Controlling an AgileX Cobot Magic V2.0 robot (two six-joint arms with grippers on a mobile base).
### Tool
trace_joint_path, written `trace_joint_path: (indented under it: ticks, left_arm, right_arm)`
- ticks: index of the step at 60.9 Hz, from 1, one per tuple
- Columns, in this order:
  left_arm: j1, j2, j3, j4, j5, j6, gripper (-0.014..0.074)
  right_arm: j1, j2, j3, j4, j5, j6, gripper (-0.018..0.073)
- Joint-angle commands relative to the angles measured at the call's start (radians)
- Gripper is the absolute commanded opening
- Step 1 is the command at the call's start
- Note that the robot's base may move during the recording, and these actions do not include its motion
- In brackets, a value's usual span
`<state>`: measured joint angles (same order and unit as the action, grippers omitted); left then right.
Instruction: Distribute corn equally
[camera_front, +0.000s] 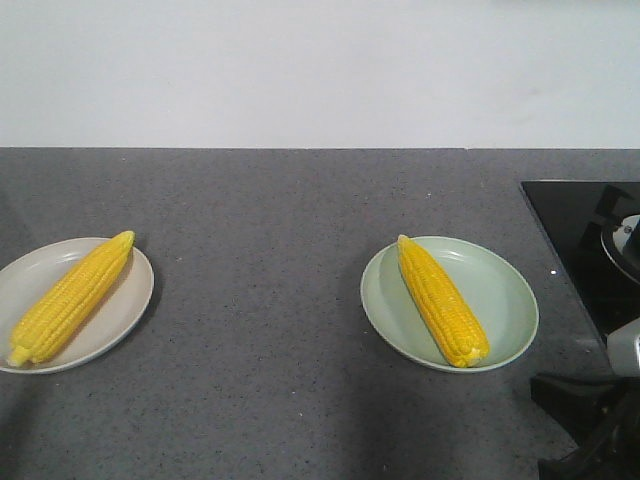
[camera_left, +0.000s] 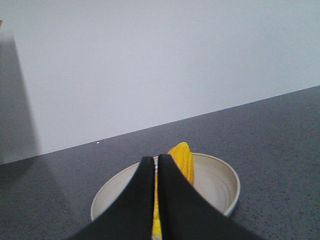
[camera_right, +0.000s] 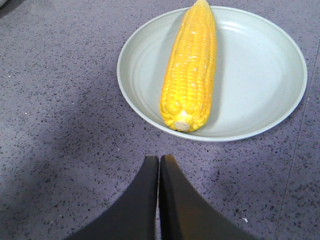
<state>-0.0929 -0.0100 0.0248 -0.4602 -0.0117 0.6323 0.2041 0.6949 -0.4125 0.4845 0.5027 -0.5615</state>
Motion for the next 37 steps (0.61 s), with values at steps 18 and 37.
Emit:
trace_joint_path:
  ticks: [18,37]
  left_arm:
    - [0.021,-0.016,-0.022,-0.003,-0.043,0.001,-0.0006]
    - [0.021,-0.016,-0.022,0.229,-0.044,-0.261,-0.0006]
  right_arm:
    - [-0.004,-0.002,-0.028,0.018,-0.043,-0.009,-0.0006]
    - [-0.004,-0.002,-0.028,0.018,-0.043,-0.009,-0.0006]
